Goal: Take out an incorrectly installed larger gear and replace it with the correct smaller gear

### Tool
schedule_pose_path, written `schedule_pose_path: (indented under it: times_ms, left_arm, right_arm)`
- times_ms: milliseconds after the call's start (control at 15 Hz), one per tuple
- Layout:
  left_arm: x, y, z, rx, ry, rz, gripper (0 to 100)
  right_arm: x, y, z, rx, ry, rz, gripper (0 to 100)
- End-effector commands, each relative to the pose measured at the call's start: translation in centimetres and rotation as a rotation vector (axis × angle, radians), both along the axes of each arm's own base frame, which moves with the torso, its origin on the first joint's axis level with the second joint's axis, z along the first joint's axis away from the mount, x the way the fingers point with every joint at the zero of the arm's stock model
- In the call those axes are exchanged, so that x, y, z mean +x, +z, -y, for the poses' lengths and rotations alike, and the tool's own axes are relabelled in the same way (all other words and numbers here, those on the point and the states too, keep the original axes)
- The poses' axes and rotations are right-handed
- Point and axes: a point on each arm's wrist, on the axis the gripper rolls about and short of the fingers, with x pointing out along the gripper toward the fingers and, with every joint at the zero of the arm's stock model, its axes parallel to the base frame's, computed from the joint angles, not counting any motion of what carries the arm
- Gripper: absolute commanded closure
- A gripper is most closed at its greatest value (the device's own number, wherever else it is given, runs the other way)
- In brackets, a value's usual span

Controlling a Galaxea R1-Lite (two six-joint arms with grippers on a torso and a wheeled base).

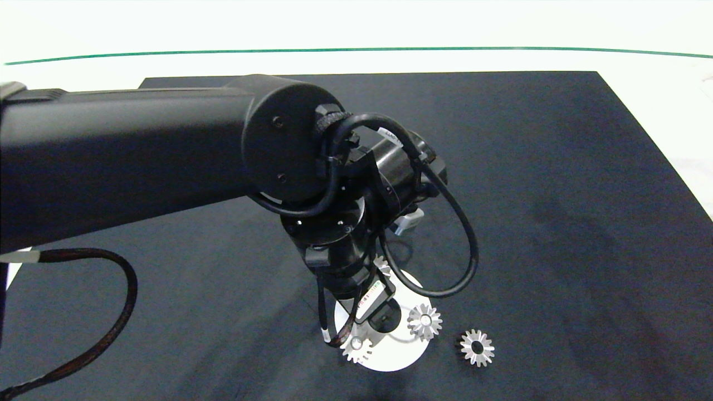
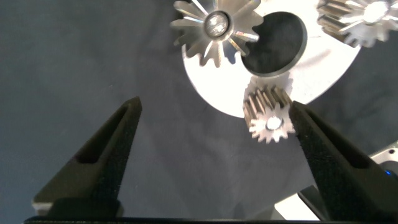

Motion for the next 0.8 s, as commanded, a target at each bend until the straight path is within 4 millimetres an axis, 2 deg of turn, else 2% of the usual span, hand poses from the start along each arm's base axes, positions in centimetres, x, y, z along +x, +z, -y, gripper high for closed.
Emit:
schedule_pose_path:
  times_ms: [67,400,800]
  left_arm:
    - [0.3,-1.2,0.6,0.033,-0.004,-0.022,0]
    - [0.3,-0.7,-0.2,0.047,0.0,-0.029,0]
    - [-1.4,1.6,-0.8,0.001,0.018,0.05,0]
  right_arm:
    - [-0.1,0.0,0.0,-0.001,0.0,0.003,0]
    - [-0.3,0.1,0.0,-0.002,0.001,0.008,0]
    - [-0.5,0.1,0.1,0.0,0.001,0.014,0]
